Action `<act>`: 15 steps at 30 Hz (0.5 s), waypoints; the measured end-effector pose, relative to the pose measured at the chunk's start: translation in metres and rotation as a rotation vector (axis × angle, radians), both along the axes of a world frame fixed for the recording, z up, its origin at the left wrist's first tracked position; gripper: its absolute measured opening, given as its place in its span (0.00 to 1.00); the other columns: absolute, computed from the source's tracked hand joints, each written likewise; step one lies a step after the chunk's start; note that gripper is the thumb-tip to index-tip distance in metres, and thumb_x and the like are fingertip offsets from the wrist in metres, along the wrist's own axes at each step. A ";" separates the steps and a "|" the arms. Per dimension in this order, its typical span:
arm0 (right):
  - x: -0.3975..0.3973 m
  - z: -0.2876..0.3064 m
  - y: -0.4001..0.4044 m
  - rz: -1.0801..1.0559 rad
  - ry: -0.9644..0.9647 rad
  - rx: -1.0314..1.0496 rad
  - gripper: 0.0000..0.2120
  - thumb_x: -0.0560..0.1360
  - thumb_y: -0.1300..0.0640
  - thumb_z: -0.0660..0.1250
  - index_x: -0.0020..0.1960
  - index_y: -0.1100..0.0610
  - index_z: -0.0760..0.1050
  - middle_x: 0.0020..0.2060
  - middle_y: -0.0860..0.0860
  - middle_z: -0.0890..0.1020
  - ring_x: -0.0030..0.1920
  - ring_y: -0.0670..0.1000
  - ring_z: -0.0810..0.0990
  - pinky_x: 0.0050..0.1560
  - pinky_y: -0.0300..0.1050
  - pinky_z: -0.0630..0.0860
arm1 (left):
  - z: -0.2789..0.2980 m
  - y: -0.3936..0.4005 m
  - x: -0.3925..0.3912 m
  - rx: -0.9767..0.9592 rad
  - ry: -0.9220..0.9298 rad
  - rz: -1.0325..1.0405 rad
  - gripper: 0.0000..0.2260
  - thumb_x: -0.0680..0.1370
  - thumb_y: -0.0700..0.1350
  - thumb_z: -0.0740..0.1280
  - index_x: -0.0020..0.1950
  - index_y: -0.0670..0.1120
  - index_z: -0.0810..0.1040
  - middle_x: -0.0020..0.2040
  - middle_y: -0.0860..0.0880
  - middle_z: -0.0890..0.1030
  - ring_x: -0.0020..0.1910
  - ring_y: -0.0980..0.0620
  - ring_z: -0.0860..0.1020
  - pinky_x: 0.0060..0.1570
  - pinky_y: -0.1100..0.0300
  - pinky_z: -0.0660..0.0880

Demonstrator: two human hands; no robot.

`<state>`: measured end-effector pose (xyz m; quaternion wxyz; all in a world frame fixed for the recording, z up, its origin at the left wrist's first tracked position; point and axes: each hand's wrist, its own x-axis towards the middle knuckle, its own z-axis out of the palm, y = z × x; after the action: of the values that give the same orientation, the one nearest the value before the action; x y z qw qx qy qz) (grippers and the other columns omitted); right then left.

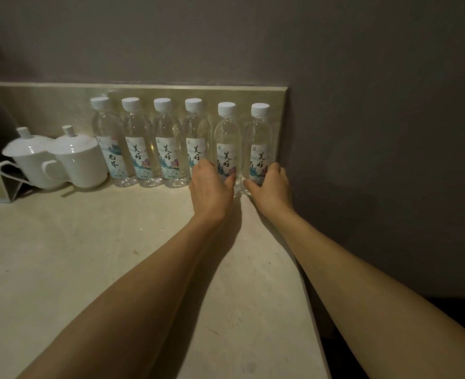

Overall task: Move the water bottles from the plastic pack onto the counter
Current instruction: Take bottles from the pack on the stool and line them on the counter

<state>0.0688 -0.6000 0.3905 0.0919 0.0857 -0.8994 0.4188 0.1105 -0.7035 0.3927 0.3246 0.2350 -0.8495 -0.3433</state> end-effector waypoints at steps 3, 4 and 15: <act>-0.003 0.000 -0.001 0.012 0.004 0.001 0.26 0.73 0.50 0.71 0.64 0.61 0.67 0.63 0.58 0.71 0.61 0.62 0.74 0.60 0.55 0.73 | 0.000 -0.001 -0.002 -0.002 -0.003 0.005 0.21 0.76 0.49 0.73 0.63 0.39 0.73 0.57 0.41 0.78 0.58 0.42 0.77 0.58 0.47 0.76; -0.004 0.000 -0.002 0.012 0.007 0.003 0.25 0.73 0.50 0.71 0.64 0.61 0.67 0.63 0.59 0.71 0.61 0.62 0.74 0.61 0.55 0.73 | 0.000 -0.001 -0.003 -0.003 -0.007 0.004 0.21 0.76 0.48 0.73 0.63 0.40 0.73 0.57 0.41 0.78 0.58 0.42 0.77 0.58 0.47 0.76; -0.010 0.000 -0.007 0.006 0.019 0.011 0.26 0.74 0.50 0.70 0.65 0.62 0.66 0.64 0.58 0.71 0.62 0.63 0.73 0.61 0.54 0.71 | 0.007 -0.002 -0.009 -0.004 -0.035 0.009 0.17 0.76 0.46 0.73 0.60 0.39 0.75 0.55 0.41 0.82 0.56 0.41 0.80 0.56 0.47 0.77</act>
<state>0.0593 -0.6066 0.3903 0.0990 0.0928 -0.9004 0.4134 0.1017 -0.7055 0.4000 0.3116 0.2440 -0.8548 -0.3358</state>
